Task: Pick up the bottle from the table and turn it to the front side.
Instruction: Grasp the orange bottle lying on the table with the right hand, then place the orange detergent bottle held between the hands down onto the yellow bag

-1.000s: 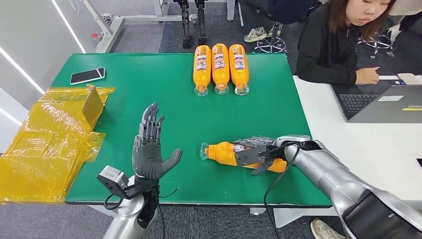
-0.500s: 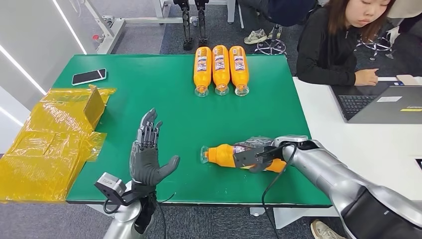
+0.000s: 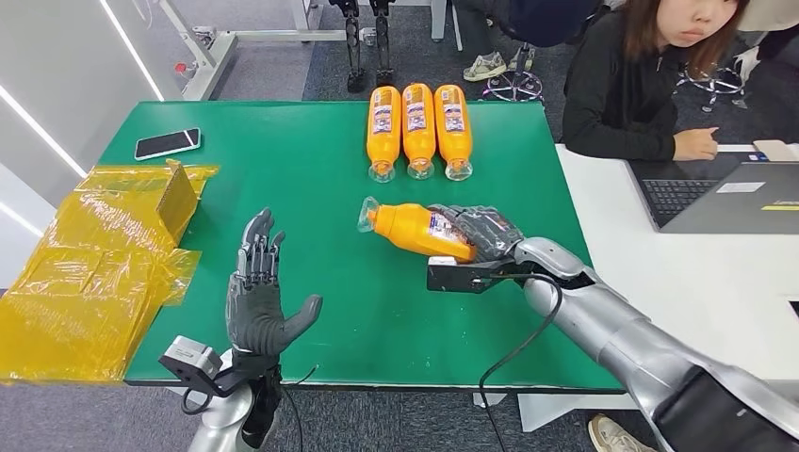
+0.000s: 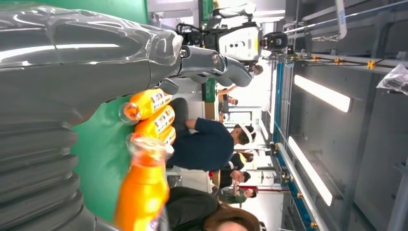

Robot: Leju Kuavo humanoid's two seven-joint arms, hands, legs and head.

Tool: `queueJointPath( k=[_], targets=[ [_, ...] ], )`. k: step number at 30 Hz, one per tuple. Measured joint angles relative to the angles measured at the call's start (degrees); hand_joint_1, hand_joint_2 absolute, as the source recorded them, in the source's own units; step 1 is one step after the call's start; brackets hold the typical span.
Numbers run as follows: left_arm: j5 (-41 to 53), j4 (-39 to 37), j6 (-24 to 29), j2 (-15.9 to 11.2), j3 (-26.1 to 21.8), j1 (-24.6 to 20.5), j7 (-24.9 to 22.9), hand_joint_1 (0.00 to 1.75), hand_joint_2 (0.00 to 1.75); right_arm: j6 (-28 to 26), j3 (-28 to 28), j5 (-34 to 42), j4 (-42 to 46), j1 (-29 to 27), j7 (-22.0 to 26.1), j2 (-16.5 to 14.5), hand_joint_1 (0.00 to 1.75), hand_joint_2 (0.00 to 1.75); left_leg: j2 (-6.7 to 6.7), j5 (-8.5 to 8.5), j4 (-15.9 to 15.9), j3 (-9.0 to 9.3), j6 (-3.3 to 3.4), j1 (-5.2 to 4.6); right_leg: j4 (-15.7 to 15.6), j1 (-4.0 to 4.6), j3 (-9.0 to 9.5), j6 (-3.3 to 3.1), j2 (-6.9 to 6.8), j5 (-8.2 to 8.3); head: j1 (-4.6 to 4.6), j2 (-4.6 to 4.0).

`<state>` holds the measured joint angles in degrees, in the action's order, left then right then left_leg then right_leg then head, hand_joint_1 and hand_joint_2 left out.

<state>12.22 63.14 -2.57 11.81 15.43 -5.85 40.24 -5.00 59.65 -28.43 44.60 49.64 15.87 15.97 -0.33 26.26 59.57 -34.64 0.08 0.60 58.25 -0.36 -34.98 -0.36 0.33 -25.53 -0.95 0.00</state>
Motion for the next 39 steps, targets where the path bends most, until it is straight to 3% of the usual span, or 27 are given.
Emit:
queueJointPath(
  k=[6,11,18,27,33,39],
  targets=[
    [1.41,0.3,-1.08,0.43,-1.34,-0.21,0.0,0.0,1.75,-5.54,-11.13,-12.01,19.6,-15.28,-2.92,1.91,1.75,1.75,-0.13,0.07,-0.02,-0.1,0.0,0.01,-0.02,0.01,-0.05,-0.01,-0.1,-0.08,-0.01,0.0],
    [1.19,0.28,-1.15,0.43,-1.39,-0.65,0.0,0.0,1.75,-8.34,-17.23,-12.27,30.02,-26.16,-0.06,2.04,1.75,1.75,-0.11,0.11,-0.03,-0.17,-0.02,0.0,-0.01,0.0,-0.13,-0.02,-0.09,-0.11,0.0,0.0],
    [0.69,-0.44,-0.99,0.54,-1.39,-1.49,0.0,0.0,1.75,-11.78,-20.75,-9.95,34.06,-33.96,5.27,-0.31,1.75,1.75,-0.04,0.11,-0.03,-0.17,-0.03,0.0,0.0,0.0,-0.16,-0.03,-0.04,-0.1,0.0,0.0],
    [-1.26,-0.98,-2.43,0.98,-1.28,-1.68,0.0,0.0,1.75,-13.74,-21.74,-9.6,34.96,-38.97,7.16,-3.72,1.75,1.75,0.01,0.11,-0.04,-0.2,-0.04,0.0,0.01,0.0,-0.2,-0.03,0.01,-0.11,0.0,-0.01],
    [-8.89,0.32,-13.71,0.99,0.58,-1.53,-0.81,0.0,1.75,-13.36,-21.88,-8.41,34.17,-38.81,9.5,-6.13,1.75,1.75,0.01,0.11,-0.04,-0.22,-0.04,0.0,0.01,0.0,-0.2,-0.03,0.0,-0.1,0.0,0.0],
    [-14.79,3.33,-20.19,0.96,3.04,-1.33,-3.7,0.0,1.75,-13.28,-21.06,-7.49,31.9,-37.84,11.0,-8.93,1.75,1.75,0.0,0.11,-0.04,-0.23,-0.04,0.0,0.02,0.0,-0.2,-0.03,0.0,-0.1,0.0,0.0]
  ],
)
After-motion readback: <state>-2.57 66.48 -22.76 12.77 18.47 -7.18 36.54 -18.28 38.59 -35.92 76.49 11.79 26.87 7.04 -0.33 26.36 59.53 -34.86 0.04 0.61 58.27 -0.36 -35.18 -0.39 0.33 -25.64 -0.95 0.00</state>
